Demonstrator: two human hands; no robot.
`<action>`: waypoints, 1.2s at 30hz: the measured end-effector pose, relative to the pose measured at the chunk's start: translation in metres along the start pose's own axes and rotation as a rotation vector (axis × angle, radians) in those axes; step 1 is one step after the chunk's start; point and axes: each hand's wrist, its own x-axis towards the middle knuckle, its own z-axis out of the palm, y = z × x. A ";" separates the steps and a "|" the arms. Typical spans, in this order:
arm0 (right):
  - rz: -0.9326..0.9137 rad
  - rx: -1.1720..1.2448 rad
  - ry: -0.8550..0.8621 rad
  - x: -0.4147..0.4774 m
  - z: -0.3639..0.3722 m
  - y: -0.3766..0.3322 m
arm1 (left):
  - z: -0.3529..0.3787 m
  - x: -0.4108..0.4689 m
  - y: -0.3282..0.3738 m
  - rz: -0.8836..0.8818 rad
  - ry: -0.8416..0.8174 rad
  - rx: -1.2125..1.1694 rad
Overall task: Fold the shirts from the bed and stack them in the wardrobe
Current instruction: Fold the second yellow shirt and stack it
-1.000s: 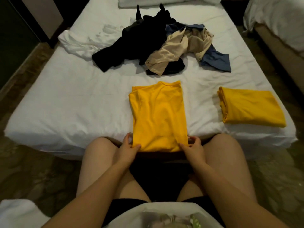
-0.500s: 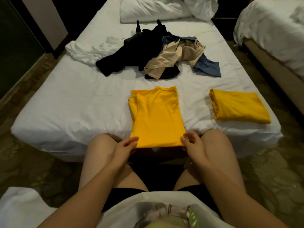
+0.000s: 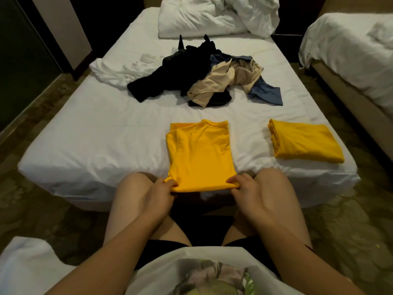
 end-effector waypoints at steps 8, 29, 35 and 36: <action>0.011 0.356 0.128 0.001 -0.015 -0.005 | -0.021 0.010 0.003 -0.147 0.154 -0.663; 0.379 0.210 0.261 0.143 0.025 -0.009 | -0.005 0.158 0.018 -0.216 0.241 -0.195; 0.433 0.032 0.178 0.179 0.036 0.001 | 0.011 0.196 0.007 -0.290 0.161 -0.054; 0.436 0.022 0.167 0.181 0.037 0.002 | 0.013 0.198 0.007 -0.296 0.167 -0.058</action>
